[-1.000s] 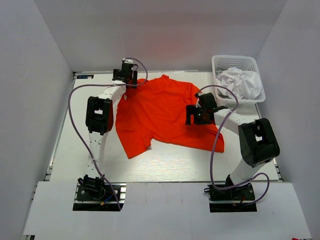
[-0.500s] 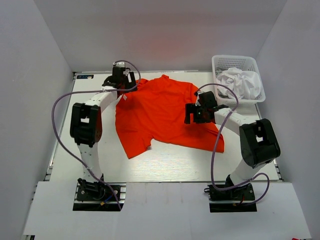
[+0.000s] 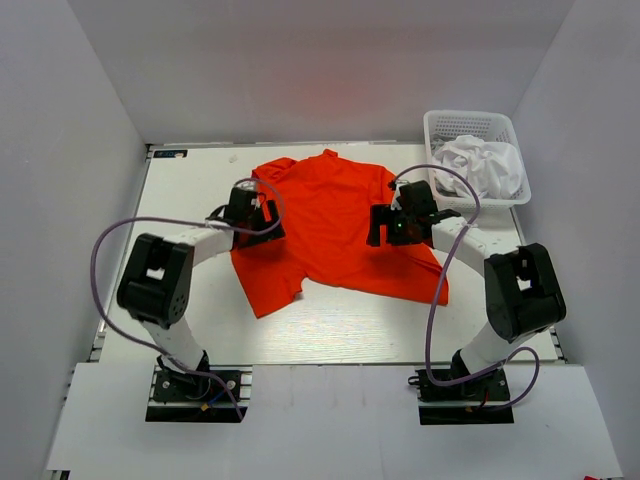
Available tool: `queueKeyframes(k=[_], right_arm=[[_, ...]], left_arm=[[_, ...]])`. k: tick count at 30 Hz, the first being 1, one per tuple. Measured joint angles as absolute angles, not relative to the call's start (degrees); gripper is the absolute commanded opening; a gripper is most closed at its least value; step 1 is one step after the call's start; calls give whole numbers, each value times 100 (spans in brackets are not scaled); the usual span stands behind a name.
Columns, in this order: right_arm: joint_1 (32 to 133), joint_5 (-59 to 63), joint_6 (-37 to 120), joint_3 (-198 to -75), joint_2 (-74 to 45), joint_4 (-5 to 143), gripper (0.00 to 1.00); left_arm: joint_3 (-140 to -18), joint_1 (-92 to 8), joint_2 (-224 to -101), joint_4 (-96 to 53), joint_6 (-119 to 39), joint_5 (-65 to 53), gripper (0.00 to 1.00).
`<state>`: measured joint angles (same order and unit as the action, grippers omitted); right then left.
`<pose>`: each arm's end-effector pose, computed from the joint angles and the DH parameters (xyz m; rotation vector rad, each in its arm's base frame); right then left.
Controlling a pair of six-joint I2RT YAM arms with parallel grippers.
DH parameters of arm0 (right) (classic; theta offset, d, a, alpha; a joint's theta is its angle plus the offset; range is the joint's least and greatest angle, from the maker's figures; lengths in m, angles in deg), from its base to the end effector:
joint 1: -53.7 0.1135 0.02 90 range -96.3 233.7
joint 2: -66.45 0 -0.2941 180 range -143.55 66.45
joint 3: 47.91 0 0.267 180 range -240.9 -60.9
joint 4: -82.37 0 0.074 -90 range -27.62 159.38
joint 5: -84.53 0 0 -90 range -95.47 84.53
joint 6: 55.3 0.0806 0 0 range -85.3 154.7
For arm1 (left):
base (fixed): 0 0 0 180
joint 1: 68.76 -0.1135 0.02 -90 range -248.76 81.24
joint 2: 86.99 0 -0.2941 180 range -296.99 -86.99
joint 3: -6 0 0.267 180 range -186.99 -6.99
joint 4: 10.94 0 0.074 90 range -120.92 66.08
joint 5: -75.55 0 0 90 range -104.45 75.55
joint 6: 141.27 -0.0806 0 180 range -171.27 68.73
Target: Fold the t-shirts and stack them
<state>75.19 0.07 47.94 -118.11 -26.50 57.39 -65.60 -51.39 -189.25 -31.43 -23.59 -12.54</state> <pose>0.3555 0.1483 0.1898 -0.2207 2.4268 0.3936 0.3896 -0.1247 0.1444 -0.2101 2.4928 -0.3765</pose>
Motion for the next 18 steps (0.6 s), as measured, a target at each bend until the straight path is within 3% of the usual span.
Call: queueKeyframes(k=[10, 18], right_arm=[[7598, 42, 4829, -12111, -2682, 5770, 90], [7596, -111, 4813, -12825, -3111, 5892, 90]], left_arm=[[-4984, -5249, -17131, -4865, -1207, -2941, 100], [-4938, -5264, -16763, -6572, 10, -3778, 100]])
